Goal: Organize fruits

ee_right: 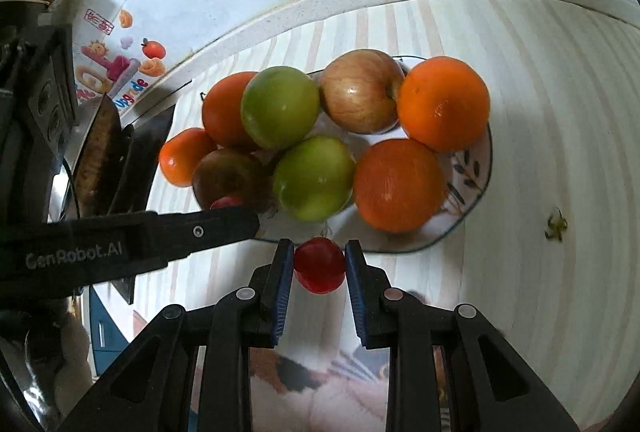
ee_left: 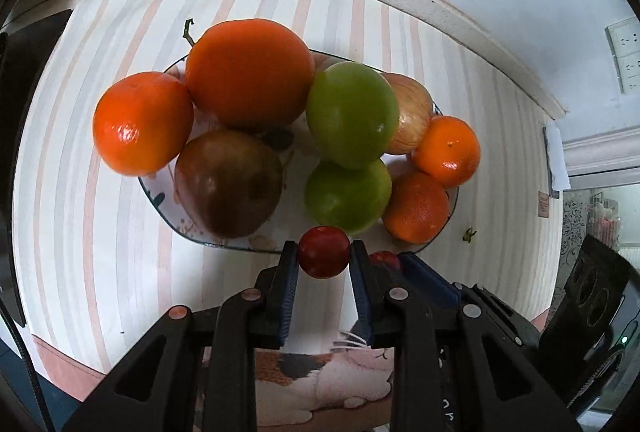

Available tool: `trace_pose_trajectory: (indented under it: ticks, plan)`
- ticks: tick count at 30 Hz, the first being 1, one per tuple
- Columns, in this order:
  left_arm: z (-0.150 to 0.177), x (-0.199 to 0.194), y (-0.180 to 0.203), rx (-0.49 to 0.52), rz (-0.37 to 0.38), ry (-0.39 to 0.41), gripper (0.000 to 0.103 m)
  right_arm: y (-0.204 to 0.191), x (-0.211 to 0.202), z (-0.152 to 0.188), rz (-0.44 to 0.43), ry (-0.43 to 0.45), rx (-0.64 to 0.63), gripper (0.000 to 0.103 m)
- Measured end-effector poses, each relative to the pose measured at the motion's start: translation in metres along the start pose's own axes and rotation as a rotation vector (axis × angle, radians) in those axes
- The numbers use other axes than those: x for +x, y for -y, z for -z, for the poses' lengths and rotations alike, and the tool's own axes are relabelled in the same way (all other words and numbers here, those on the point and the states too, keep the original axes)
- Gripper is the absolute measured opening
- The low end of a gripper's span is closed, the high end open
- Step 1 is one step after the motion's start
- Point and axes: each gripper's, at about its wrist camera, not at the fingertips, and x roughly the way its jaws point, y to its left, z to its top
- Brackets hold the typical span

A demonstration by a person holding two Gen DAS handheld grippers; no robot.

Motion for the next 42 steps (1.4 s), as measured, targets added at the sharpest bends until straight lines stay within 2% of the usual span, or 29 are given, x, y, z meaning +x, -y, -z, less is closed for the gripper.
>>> trace_pose_trajectory:
  ticks: [7,10,12,15,17,21,23,27,35,42]
  plan:
    - [-0.007,0.005,0.0,-0.014,-0.042,-0.008,0.028,-0.002,0.015,-0.007,-0.011,-0.005,0.015,0.032]
    - [-0.008,-0.002,-0.002,-0.018,-0.055,0.012,0.032,-0.001,0.01,-0.005,-0.018,0.005,0.04,0.06]
    - [-0.007,-0.01,-0.003,-0.016,-0.063,0.033,0.041,0.001,0.003,-0.003,-0.016,0.014,0.057,0.068]
    - [-0.002,-0.025,-0.005,-0.004,-0.087,0.075,0.061,0.005,-0.013,0.002,0.009,0.029,0.083,0.083]
    - [0.002,-0.033,-0.006,0.013,-0.121,0.097,0.085,0.008,-0.024,0.005,0.069,0.028,0.095,0.093]
    - [0.014,-0.048,-0.007,0.053,-0.217,0.153,0.088,0.01,-0.04,0.005,0.196,0.025,0.082,0.095]
    - [0.02,-0.052,-0.01,0.058,-0.235,0.168,0.089,0.009,-0.048,0.003,0.253,0.027,0.059,0.096]
    - [0.036,-0.06,-0.009,0.07,-0.26,0.197,0.089,0.001,-0.064,0.001,0.307,0.045,0.023,0.098]
    - [0.069,-0.096,-0.002,0.054,-0.289,0.28,0.09,-0.022,-0.1,0.007,0.314,0.088,-0.027,0.098]
    - [0.118,-0.153,0.011,0.09,-0.302,0.41,0.09,-0.053,-0.165,0.038,0.328,0.184,-0.073,0.098]
